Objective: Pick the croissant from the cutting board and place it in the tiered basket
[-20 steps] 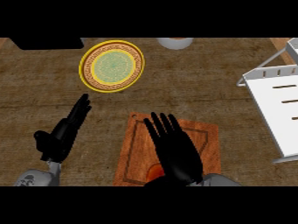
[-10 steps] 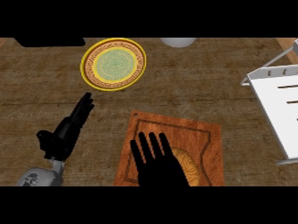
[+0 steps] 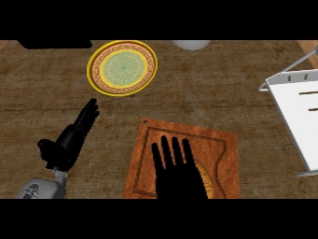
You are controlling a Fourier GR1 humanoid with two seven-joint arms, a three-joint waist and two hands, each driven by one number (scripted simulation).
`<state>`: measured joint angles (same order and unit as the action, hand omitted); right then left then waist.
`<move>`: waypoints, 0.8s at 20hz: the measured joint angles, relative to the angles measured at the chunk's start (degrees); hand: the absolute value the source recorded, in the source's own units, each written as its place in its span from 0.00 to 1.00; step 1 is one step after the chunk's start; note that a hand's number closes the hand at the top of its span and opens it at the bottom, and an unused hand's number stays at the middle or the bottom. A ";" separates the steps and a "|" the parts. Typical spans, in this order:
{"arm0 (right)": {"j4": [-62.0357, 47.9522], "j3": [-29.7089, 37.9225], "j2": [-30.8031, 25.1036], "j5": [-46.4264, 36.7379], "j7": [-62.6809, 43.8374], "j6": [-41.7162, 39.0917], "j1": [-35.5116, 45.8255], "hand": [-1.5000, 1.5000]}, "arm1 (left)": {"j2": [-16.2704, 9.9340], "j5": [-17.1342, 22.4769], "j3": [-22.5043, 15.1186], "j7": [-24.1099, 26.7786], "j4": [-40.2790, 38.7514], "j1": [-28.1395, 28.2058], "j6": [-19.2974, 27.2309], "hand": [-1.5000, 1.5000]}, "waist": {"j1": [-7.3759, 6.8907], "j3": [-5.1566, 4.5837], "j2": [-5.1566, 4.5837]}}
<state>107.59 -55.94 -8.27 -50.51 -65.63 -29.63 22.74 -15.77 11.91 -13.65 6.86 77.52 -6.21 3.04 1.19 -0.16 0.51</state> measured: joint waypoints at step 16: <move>-2.52 5.41 1.89 -12.95 5.12 -3.77 -12.50 0.00 | 0.44 -0.78 1.75 -0.78 0.25 -0.90 -2.01 0.50 | -0.91 0.14 -0.40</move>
<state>105.07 -50.53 -6.38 -63.46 -60.51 -33.41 10.24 -15.33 11.14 -11.90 6.09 77.77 -7.11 1.03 0.28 -0.03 0.11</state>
